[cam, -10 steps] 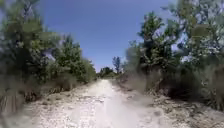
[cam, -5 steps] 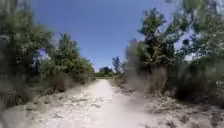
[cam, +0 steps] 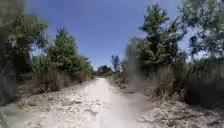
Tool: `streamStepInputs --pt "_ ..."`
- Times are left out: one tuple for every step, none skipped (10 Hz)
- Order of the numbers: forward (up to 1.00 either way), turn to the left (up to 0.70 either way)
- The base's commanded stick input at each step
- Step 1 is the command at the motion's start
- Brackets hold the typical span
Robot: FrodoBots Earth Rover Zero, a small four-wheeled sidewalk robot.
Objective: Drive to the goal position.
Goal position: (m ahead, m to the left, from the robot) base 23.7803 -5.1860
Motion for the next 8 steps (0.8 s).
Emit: streamStepInputs --pt "0.7 0.0" --pt "0.7 0.0" --pt "0.7 0.0" --pt "0.7 0.0" --pt "0.7 0.0" --pt "0.7 0.0" --pt "0.7 0.0" --pt "0.7 0.0"
